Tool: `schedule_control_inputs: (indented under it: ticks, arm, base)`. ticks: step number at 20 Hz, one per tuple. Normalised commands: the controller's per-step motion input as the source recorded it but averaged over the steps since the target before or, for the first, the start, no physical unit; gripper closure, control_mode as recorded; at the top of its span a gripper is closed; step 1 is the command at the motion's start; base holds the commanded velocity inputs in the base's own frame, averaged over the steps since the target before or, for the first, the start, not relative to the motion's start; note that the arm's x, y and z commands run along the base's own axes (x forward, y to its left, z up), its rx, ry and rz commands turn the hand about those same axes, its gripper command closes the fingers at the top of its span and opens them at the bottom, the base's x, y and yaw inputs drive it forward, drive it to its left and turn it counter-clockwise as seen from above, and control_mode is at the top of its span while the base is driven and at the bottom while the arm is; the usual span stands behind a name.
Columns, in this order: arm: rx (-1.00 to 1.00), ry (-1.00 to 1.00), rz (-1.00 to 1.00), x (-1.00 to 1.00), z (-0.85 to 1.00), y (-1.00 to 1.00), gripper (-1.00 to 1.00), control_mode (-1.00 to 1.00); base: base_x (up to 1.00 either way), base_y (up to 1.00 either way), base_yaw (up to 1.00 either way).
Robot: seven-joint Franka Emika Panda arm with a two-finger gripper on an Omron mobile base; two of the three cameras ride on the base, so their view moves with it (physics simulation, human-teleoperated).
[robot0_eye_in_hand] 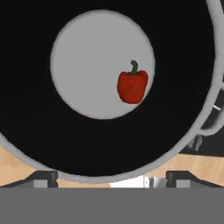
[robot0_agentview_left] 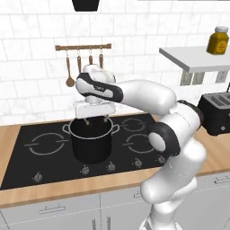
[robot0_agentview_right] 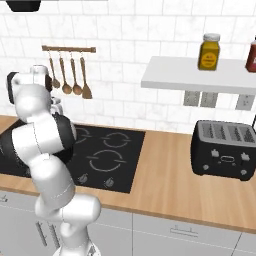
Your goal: Put the bell pepper and potato in the pot. Retrieve the spatula and lightly stir the vegetables in the pot.
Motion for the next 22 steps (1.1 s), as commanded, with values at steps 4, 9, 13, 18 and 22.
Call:
schedule_control_inputs:
  ticks: [4,9,13,18,22]
  arm:
    - [0.11,-0.15,0.00,-0.75,0.85,-0.31,-1.00,-1.00]
    - [0.01,-0.22,0.00,-0.83,0.72,-0.80,-1.00,-1.00]
    - [0.00,-0.08,-0.01,-0.31,0.42,-0.92,-1.00,-1.00]
    - [0.00,-0.07,0.00,-0.34,0.30,-1.00,-1.00,-1.00]
    - [0.00,-0.11,0.00,-0.66,0.10,-0.86,-1.00,-1.00]
  base:
    - [0.00,0.00,0.00]
    - [0.00,0.00,0.00]
    - [0.00,0.00,0.00]
    - [0.00,0.00,0.00]
    - [0.00,0.00,0.00]
